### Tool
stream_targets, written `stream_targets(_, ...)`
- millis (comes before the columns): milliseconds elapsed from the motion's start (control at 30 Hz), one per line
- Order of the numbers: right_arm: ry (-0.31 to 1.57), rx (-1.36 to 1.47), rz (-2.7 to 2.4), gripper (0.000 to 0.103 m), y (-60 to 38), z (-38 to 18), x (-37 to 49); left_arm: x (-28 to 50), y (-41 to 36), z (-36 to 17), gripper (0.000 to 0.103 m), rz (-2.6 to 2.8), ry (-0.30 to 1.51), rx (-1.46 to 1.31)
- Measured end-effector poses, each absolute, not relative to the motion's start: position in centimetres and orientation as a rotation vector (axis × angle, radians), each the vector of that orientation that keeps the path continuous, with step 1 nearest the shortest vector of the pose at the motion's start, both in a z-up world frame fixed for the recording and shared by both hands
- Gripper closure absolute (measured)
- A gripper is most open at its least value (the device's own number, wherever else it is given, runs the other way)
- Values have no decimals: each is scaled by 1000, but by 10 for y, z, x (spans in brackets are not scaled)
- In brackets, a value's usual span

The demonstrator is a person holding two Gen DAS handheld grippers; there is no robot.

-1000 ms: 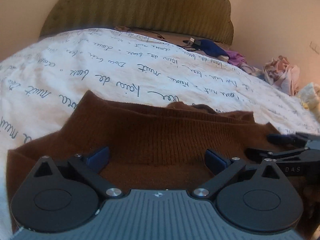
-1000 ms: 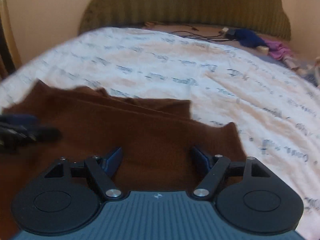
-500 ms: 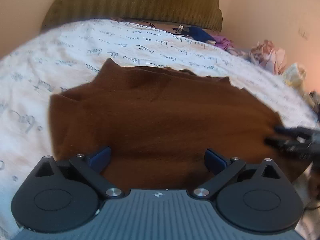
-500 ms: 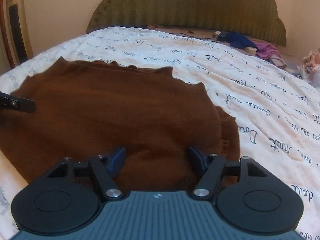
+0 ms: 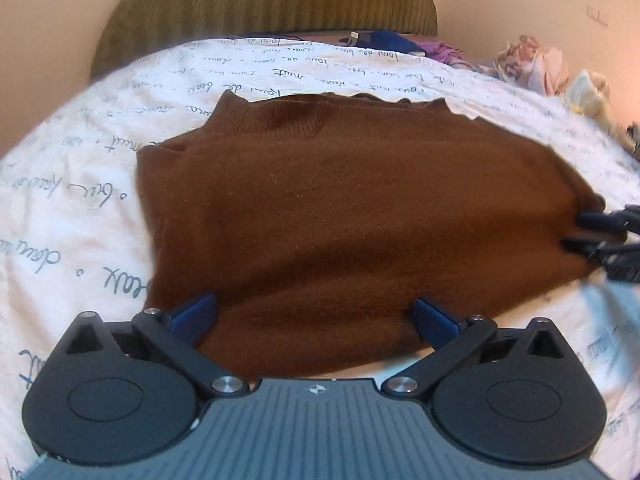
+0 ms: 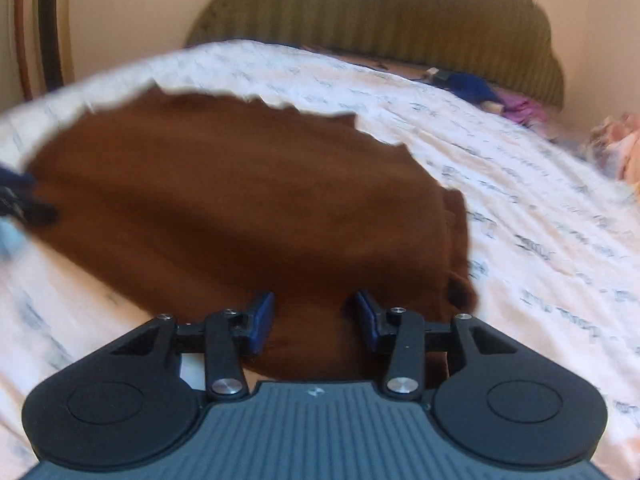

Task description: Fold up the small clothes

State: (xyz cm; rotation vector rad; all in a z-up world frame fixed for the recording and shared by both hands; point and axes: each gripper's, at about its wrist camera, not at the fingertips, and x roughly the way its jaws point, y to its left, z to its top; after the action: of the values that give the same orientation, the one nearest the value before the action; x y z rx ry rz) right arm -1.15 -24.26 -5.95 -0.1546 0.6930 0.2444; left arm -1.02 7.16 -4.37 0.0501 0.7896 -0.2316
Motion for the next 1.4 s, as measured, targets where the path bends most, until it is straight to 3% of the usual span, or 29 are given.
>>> stream_targets(333, 664, -44, 219, 46, -239, -40, -27, -13, 69, -43, 0, -170, 791, 41)
stream_targets(467, 714, -99, 195, 41, -238, -58, -21, -14, 70, -44, 0, -177, 789, 42)
stream_targets(500, 698, -95, 193, 35, -244, -60, -24, -14, 71, -44, 0, -178, 788, 43)
stream_targets(733, 706, -99, 187, 34, -259, -57, -31, -18, 72, -46, 0, -187, 775, 56)
stream_targets(800, 712, -83, 165, 26, -262, -50, -34, -20, 74, -43, 0, -196, 774, 51)
stream_targets(1033, 731, 134, 175, 23, -312, -42, -35, -10, 127, -12, 0, -155, 737, -91)
stream_targets(1267, 748, 288, 174, 23, -344, -53, -17, 43, 175, -20, 0, -165, 859, -243)
stream_targets(1400, 746, 334, 185, 14, -348, -55, -7, 62, 181, -26, 0, -213, 904, -384)
